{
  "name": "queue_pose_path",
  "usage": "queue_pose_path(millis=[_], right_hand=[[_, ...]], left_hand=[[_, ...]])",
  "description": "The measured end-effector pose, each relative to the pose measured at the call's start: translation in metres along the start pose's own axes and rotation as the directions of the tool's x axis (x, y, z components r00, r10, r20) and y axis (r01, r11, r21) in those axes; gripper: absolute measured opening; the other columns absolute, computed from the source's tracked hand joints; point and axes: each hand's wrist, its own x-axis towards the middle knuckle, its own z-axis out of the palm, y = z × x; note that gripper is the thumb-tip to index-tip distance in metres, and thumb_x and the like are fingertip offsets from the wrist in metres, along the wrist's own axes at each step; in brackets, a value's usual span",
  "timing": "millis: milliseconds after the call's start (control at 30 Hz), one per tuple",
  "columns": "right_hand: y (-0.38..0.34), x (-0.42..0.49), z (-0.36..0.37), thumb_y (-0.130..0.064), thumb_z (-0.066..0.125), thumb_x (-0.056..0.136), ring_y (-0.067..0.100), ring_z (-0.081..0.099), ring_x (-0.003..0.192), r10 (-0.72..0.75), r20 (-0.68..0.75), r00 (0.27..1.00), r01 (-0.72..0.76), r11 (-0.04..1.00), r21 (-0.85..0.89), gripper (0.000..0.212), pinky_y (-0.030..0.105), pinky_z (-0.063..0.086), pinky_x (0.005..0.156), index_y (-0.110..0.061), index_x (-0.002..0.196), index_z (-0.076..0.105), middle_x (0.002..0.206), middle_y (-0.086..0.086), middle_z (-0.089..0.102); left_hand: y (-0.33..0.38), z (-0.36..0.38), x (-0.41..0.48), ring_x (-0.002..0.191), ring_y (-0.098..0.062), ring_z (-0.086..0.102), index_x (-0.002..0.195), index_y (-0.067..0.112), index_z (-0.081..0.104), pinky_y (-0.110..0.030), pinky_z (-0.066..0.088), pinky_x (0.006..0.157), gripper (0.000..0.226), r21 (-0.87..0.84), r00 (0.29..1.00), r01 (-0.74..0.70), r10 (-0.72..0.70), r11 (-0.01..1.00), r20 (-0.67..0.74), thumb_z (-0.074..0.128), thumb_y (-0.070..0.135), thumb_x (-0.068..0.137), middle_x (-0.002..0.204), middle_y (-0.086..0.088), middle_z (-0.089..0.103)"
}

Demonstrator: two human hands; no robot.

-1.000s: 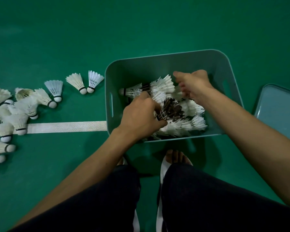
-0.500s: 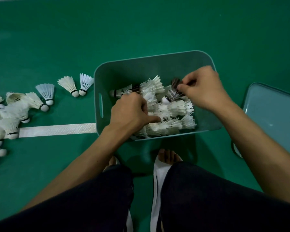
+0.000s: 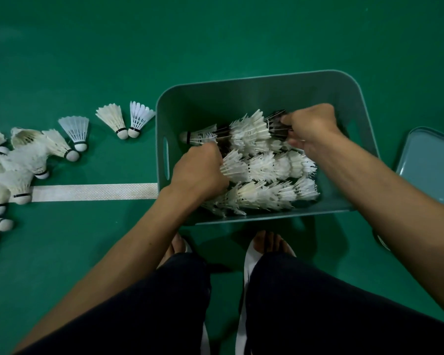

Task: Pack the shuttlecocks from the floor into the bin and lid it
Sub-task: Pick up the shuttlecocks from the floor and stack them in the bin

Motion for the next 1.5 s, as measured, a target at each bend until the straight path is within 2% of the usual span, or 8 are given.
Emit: queue_pose_path(millis=[367,567,700,833,967,1100,1300,1500], right_hand=[[-0.009,0.004,0.004,-0.014,0.073,0.092,0.024,0.073,0.081,0.043,0.141,0.989,-0.051,0.997,0.05,0.016,0.029,0.054,0.059,-0.003,0.104,0.068,0.098,0.01,0.075],[0.001,-0.029,-0.026,-0.034,0.074,0.088,0.011,0.065,0.072,-0.34,-0.039,0.939,0.337,0.939,-0.069,0.027,0.035,0.055,0.084,-0.01,0.075,0.07,0.075,0.003,0.071],[0.002,-0.078,-0.033,-0.049,0.077,0.083,0.017,0.056,0.064,-0.441,0.382,0.812,0.479,0.878,-0.005,0.047,0.033,0.044,0.062,-0.002,0.078,0.073,0.079,0.025,0.068],[0.0,-0.082,-0.041,-0.023,0.074,0.089,0.007,0.046,0.05,-0.56,0.287,0.777,0.628,0.725,-0.285,0.022,0.024,0.036,0.052,-0.016,0.069,0.071,0.057,-0.001,0.059],[-0.006,-0.058,-0.057,-0.013,0.061,0.094,0.037,0.063,0.076,-0.597,-0.083,0.798,0.387,0.613,-0.689,0.014,0.03,0.041,0.064,-0.005,0.089,0.072,0.083,0.018,0.068],[-0.013,-0.04,-0.034,-0.007,0.061,0.093,0.039,0.066,0.085,-0.583,-0.115,0.804,0.329,0.598,-0.731,0.012,0.04,0.051,0.07,0.001,0.092,0.07,0.09,0.023,0.068],[-0.009,-0.001,-0.01,-0.005,0.061,0.095,0.025,0.068,0.069,-0.19,-0.042,0.981,0.163,0.921,-0.353,0.008,0.037,0.061,0.071,0.0,0.092,0.067,0.078,0.009,0.065],[-0.014,-0.001,-0.001,0.001,0.058,0.1,0.016,0.058,0.075,0.031,0.155,0.987,-0.031,1.0,-0.007,0.012,0.038,0.061,0.084,0.002,0.112,0.057,0.091,0.005,0.054]], left_hand=[[-0.002,-0.001,0.017,0.081,-0.028,0.066,0.092,0.022,0.063,-0.033,0.047,0.065,0.024,0.013,0.999,-0.052,0.052,0.999,-0.014,0.082,0.028,0.078,0.085,0.001,0.066],[0.009,-0.021,0.003,0.08,-0.026,0.066,0.097,0.02,0.068,-0.041,0.058,0.073,0.032,-0.016,0.985,-0.138,0.135,0.99,-0.106,0.084,0.039,0.077,0.083,0.002,0.068],[0.027,-0.024,-0.008,0.071,-0.02,0.063,0.091,0.027,0.064,-0.039,0.056,0.065,0.028,-0.093,0.945,-0.259,0.232,0.961,-0.231,0.082,0.042,0.076,0.074,0.009,0.066],[0.039,-0.018,-0.017,0.076,-0.018,0.066,0.106,0.026,0.066,-0.04,0.058,0.069,0.038,-0.158,0.932,-0.301,0.256,0.94,-0.255,0.08,0.047,0.078,0.082,0.008,0.069],[0.027,-0.013,-0.012,0.097,-0.03,0.064,0.124,0.017,0.049,-0.039,0.052,0.075,0.057,0.017,0.988,-0.097,0.098,0.995,-0.122,0.075,0.049,0.083,0.112,-0.006,0.067],[0.017,-0.008,-0.002,0.096,-0.031,0.059,0.141,0.019,0.036,-0.039,0.046,0.075,0.064,0.087,0.999,-0.05,0.049,0.995,0.013,0.068,0.035,0.088,0.124,-0.011,0.062],[0.015,-0.003,0.015,0.107,-0.034,0.06,0.151,0.024,0.031,-0.042,0.052,0.084,0.066,0.055,0.995,-0.095,0.094,0.994,0.017,0.059,0.02,0.091,0.124,-0.012,0.063],[0.01,0.0,0.024,0.123,-0.039,0.054,0.153,0.022,0.032,-0.045,0.047,0.096,0.065,0.018,0.995,-0.096,0.097,0.995,-0.021,0.056,0.017,0.092,0.136,-0.018,0.052]])
